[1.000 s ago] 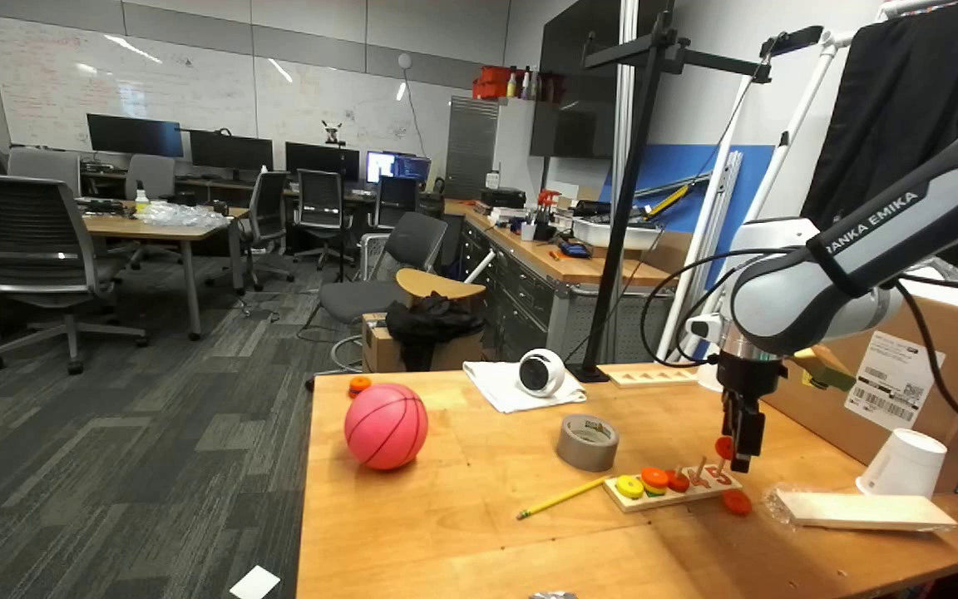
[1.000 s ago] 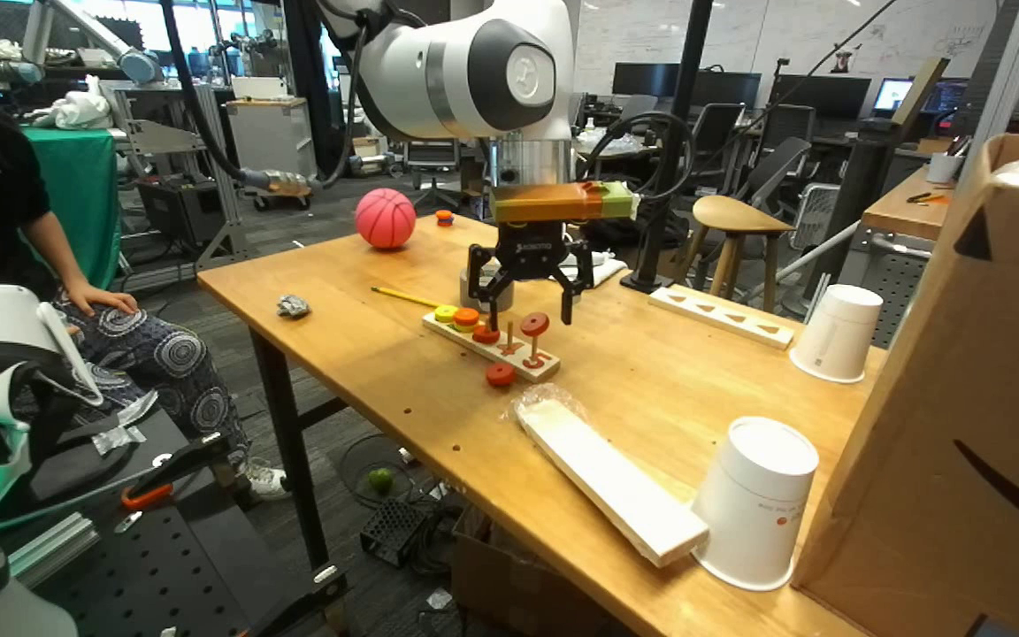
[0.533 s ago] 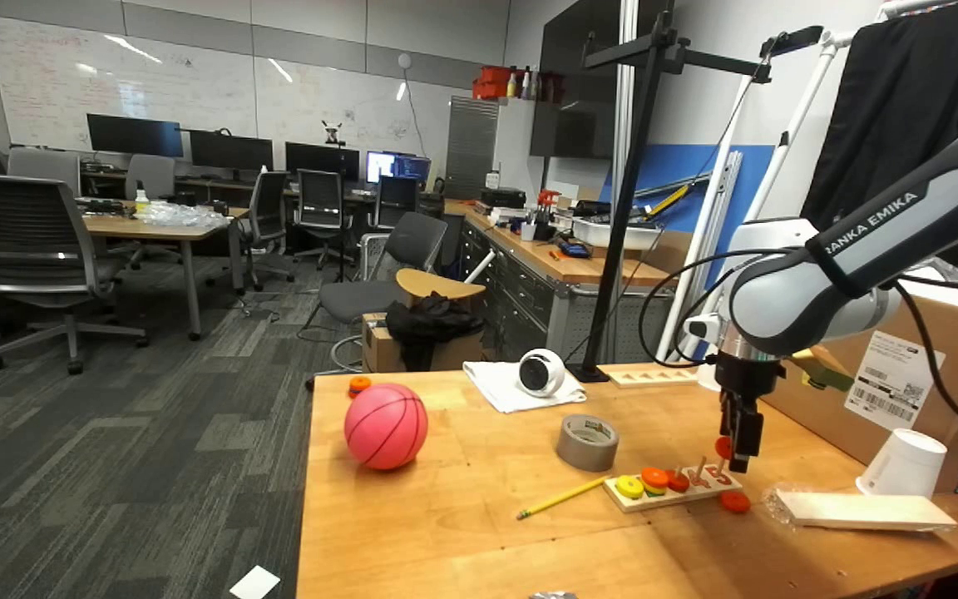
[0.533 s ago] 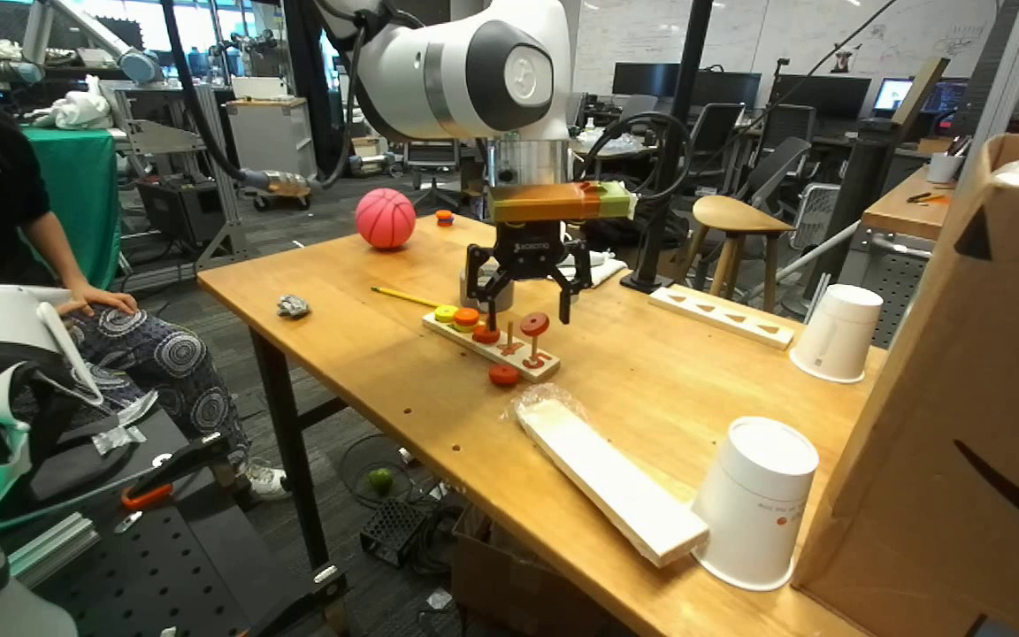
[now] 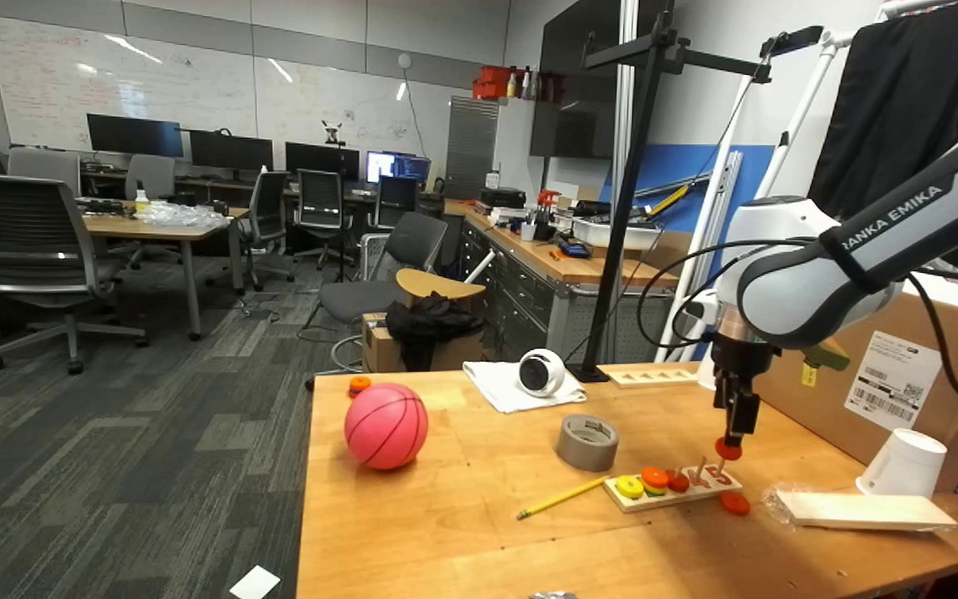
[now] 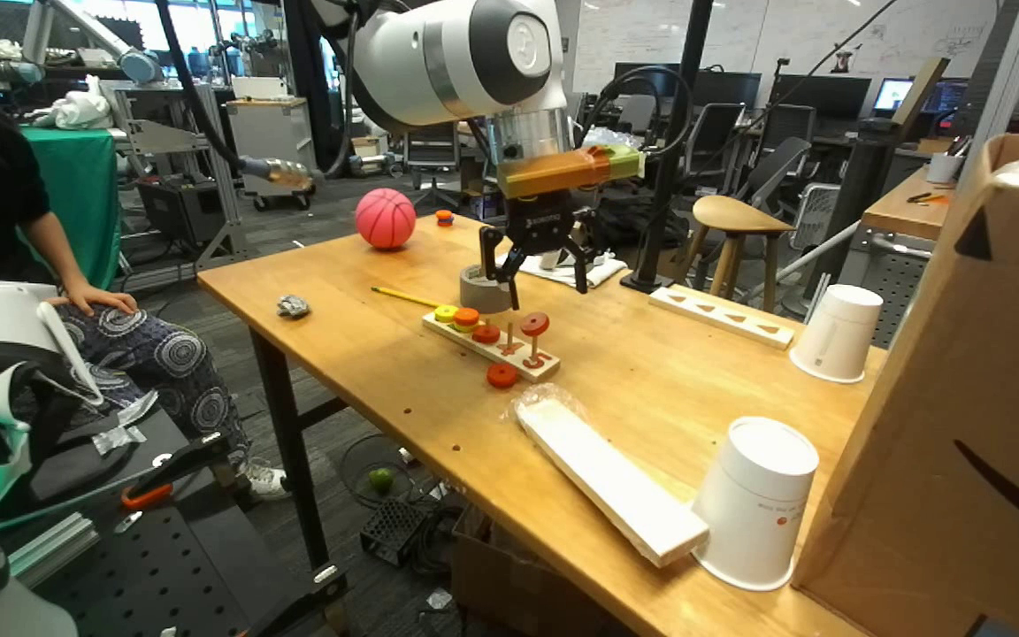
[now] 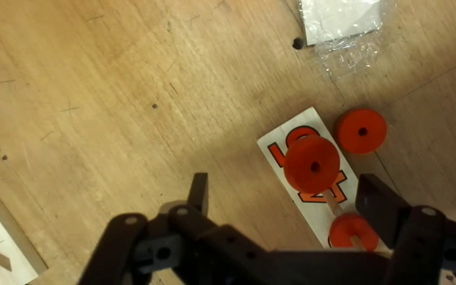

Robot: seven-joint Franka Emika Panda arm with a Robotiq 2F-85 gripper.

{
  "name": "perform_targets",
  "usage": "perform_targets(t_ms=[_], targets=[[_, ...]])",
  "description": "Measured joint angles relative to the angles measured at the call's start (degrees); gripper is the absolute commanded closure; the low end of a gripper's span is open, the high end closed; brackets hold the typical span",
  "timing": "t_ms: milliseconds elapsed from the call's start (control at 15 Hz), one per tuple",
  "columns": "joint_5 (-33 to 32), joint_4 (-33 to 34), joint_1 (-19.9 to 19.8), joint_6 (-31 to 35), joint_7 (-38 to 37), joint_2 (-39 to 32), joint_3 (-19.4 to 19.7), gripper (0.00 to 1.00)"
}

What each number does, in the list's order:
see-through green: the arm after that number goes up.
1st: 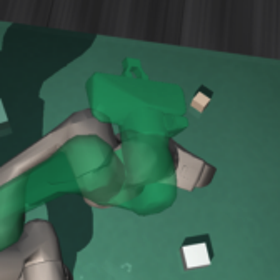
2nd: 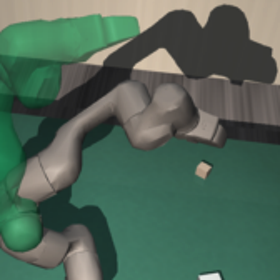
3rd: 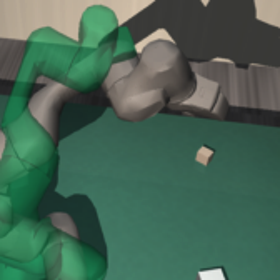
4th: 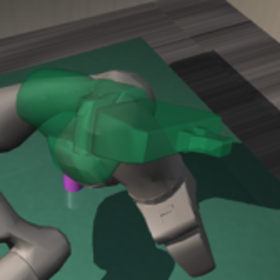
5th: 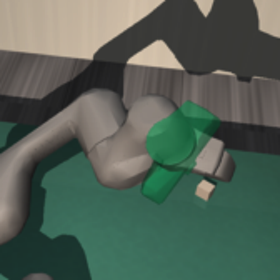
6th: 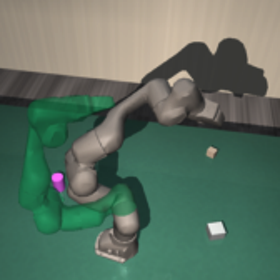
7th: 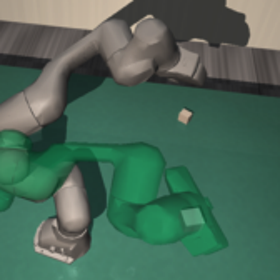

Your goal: Move the right and middle blocks blocks to the first right position, respectively

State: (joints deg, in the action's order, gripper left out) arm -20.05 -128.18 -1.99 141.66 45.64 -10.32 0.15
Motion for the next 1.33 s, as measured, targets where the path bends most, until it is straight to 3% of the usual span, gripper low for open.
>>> perform_targets(t_ms=[400,467,667,933,1333], targets=[[0.0,-0.9,0.0,0.5,-0.3,1.8,0.0,0.77],[0.0,-1.2,0.0,0.6,-0.3,2.4,0.0,0.81],[0.0,-2.0,0.0,0.6,-0.4,3.9,0.0,0.87],[0.6,-3.9,0.0,0.6,-0.4,5.0,0.0,0.82],[1.2,-5.9,0.0,0.6,-0.5,5.1,0.0,0.82]])
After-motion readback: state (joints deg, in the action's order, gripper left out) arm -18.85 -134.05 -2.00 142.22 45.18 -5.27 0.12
